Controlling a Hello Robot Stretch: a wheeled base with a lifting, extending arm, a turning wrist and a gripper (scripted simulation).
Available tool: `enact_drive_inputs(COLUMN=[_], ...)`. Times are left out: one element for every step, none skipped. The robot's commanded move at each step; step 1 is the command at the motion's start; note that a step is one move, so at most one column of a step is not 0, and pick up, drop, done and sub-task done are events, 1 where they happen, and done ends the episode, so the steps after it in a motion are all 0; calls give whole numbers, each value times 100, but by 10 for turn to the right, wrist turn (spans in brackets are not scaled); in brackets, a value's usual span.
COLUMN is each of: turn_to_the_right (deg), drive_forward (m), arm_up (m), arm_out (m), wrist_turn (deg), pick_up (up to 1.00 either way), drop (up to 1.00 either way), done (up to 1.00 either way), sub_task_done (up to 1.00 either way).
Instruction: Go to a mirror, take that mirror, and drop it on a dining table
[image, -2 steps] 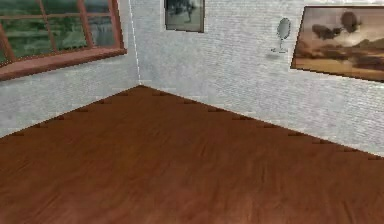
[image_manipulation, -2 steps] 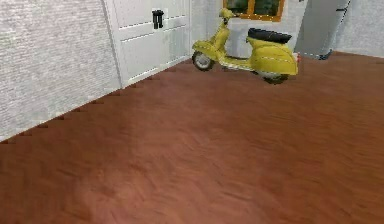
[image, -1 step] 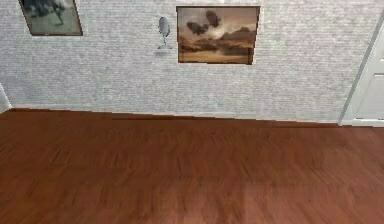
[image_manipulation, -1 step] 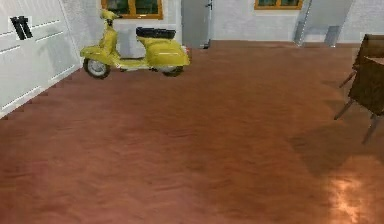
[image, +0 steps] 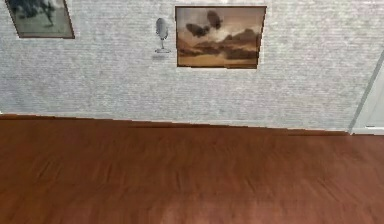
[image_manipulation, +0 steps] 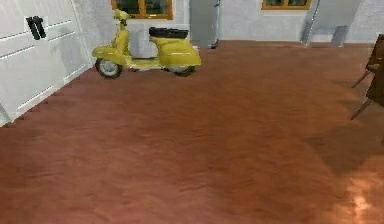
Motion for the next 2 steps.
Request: enact_drive_inputs(turn_to_the_right=[60,0], drive_forward=[0,100], arm_up=[0,0], arm_out=[0,0], wrist_turn=[0,0], pick_up=[0,0], drop=[0,0], done=[0,0], sub_task_done=[0,0])
